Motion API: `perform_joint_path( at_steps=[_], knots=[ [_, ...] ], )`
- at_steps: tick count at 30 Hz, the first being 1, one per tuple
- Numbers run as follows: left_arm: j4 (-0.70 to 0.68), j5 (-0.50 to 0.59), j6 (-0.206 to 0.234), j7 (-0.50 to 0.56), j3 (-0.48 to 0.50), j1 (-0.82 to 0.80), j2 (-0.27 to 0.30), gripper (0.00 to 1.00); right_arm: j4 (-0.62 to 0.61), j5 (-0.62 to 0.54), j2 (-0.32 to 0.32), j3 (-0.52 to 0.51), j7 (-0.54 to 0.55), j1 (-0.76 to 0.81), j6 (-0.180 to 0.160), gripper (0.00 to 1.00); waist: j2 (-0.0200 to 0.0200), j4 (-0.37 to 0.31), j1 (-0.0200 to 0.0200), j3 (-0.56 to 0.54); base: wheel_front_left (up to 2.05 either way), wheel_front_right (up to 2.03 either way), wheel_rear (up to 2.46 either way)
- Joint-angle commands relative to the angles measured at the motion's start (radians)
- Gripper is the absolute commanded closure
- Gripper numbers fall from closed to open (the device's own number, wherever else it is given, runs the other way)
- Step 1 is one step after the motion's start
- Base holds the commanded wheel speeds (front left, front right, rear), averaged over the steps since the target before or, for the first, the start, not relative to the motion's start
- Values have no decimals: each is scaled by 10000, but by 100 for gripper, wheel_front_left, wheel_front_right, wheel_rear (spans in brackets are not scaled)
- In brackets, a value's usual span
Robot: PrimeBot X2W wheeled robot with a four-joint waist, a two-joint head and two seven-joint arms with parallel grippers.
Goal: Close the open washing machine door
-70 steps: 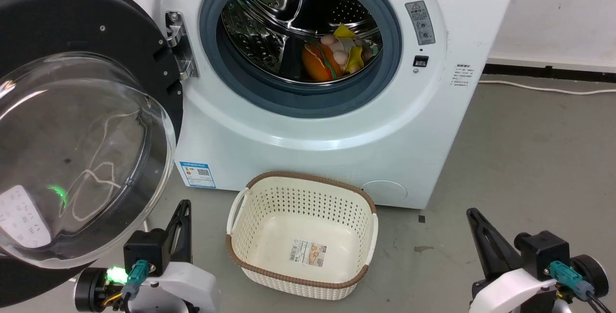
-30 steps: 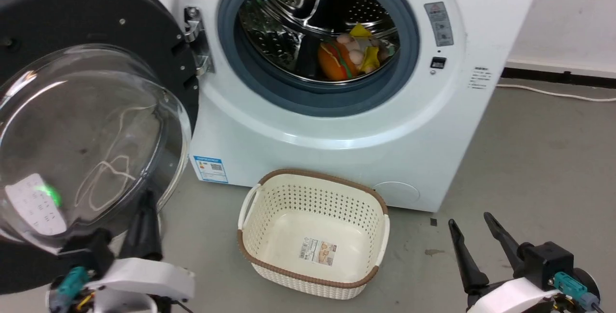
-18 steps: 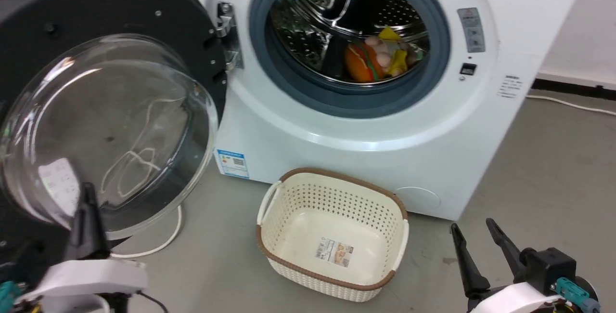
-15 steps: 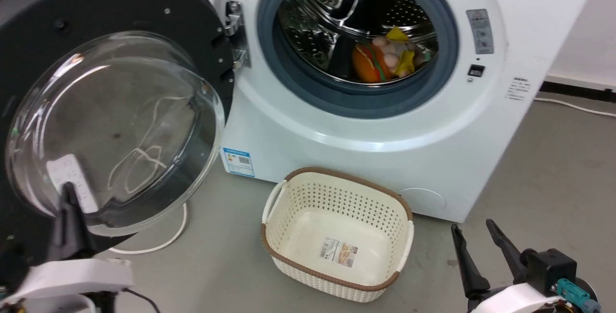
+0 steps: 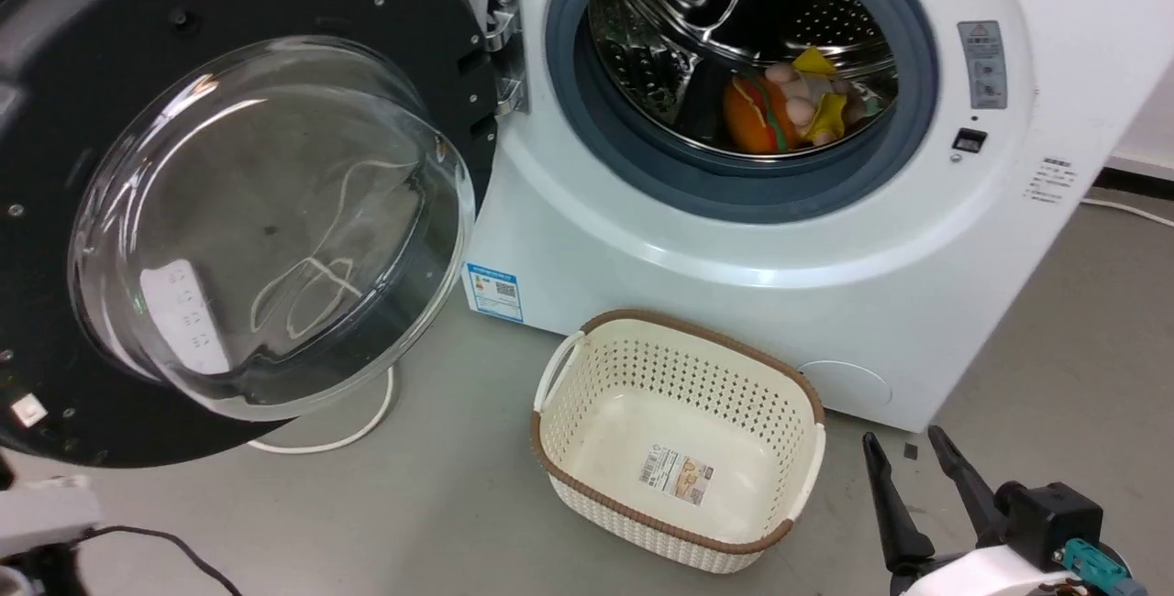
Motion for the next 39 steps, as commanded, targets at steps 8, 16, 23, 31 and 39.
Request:
perform_joint_path(
  at_steps=[8, 16, 23, 31, 39],
  knots=[
    [702, -75, -214, -238, 1193, -884, 28, 100, 105, 223, -4, -72, -179, 161, 6, 0, 0, 222, 0, 247, 0, 0, 0],
    [2541, 58, 69, -245, 1649, -1677, 1403, 100, -114, 135, -4, -286, -83, 0, 7, 0, 0, 300, 0, 936, 0, 0, 0],
    [4048, -66, -17, 21, 1654, -2529, 2760, 100, -550, -43, -4, -506, 182, -154, 7, 0, 0, 329, 0, 1784, 0, 0, 0],
    [5469, -274, -344, 536, 1442, -3239, 3944, 100, -1109, -165, -5, -510, 446, -282, 8, 0, 0, 307, 0, 2539, 0, 0, 0],
    [6039, -906, -630, 1320, 480, -3618, 4744, 100, -1288, -54, -5, -564, 498, -214, 8, 0, 0, 577, -1, 2911, 0, 0, 0]
  ],
)
